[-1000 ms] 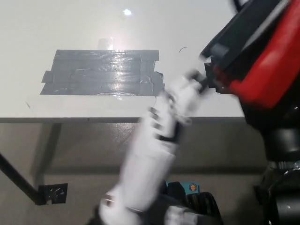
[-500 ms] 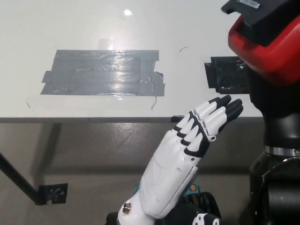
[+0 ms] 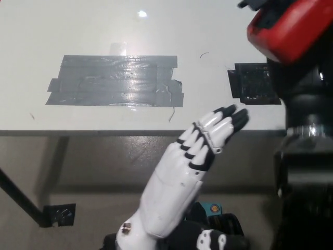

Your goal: The robot first picks the multimeter with right hand and then unfolds the black stand on the back of it using left hand

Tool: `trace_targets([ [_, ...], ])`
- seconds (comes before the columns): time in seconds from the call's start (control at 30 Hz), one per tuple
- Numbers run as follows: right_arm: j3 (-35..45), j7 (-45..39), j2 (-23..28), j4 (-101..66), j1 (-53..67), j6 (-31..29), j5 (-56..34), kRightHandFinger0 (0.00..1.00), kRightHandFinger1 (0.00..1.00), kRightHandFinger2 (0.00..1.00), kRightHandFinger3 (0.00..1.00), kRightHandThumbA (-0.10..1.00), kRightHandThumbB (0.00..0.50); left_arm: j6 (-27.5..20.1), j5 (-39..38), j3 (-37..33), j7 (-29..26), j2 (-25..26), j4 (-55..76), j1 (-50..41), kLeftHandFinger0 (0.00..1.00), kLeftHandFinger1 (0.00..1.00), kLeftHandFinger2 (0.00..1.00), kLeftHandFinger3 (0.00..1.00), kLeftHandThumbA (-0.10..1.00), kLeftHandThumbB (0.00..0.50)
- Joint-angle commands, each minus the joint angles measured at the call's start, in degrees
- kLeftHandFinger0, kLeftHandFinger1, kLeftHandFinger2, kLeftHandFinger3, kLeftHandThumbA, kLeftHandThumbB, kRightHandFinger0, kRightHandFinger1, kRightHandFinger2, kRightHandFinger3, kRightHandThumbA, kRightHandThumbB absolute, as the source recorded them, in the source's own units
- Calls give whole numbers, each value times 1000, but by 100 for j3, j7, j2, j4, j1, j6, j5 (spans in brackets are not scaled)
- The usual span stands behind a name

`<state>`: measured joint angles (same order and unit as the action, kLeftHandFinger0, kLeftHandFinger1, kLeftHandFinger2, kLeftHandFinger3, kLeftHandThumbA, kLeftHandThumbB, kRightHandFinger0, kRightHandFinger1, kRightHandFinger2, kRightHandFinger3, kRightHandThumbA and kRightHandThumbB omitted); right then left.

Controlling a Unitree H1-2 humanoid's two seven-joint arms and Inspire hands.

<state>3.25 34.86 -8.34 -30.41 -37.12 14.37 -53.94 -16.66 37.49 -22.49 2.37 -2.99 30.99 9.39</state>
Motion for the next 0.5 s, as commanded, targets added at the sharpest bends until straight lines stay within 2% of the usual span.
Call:
trace_targets([
  [0.0,287,-817,651,692,-184,-200,496,42,390,640,789,-18,36,-97,-26,183,21,147,199,-132,1000,1000,1000,1000,1000,305],
  [0.1,448,-1058,1077,1163,-193,-261,597,42,387,627,762,-19,13,-101,-65,335,-32,233,197,-217,1000,1000,1000,1000,1000,302],
  [0.13,516,-1104,1226,1392,-211,-328,746,50,397,643,739,-55,15,-98,-150,398,-29,289,186,-229,1000,1000,1000,1000,1000,300],
  [0.17,486,-1065,1324,1523,-215,-313,975,79,419,648,695,-67,23,-105,-188,440,-31,332,201,-281,1000,1000,1000,1000,1000,299],
  [0.2,508,-1002,1414,1697,-257,-330,1177,57,390,637,633,-98,48,-179,-230,496,-88,370,145,-306,1000,1000,1000,1000,1000,296],
  [0.33,192,-1206,1958,2358,-374,-577,2283,59,368,666,637,-100,79,-252,-291,585,-145,425,64,-406,1000,1000,1000,1000,1000,298],
  [0.37,46,-1316,2164,2570,-419,-639,2563,20,322,635,630,-100,82,-232,-281,598,-136,438,84,-448,1000,1000,1000,1000,1000,297],
  [0.4,-88,-1363,2351,2762,-470,-635,2822,4,285,588,604,-87,88,-214,-255,613,-130,441,105,-471,1000,1000,1000,1000,1000,295],
  [0.47,-549,-1425,2857,3090,-632,-350,3461,1,299,596,578,11,89,-256,-253,657,-163,479,92,-507,1000,1000,1000,1000,1000,284],
])
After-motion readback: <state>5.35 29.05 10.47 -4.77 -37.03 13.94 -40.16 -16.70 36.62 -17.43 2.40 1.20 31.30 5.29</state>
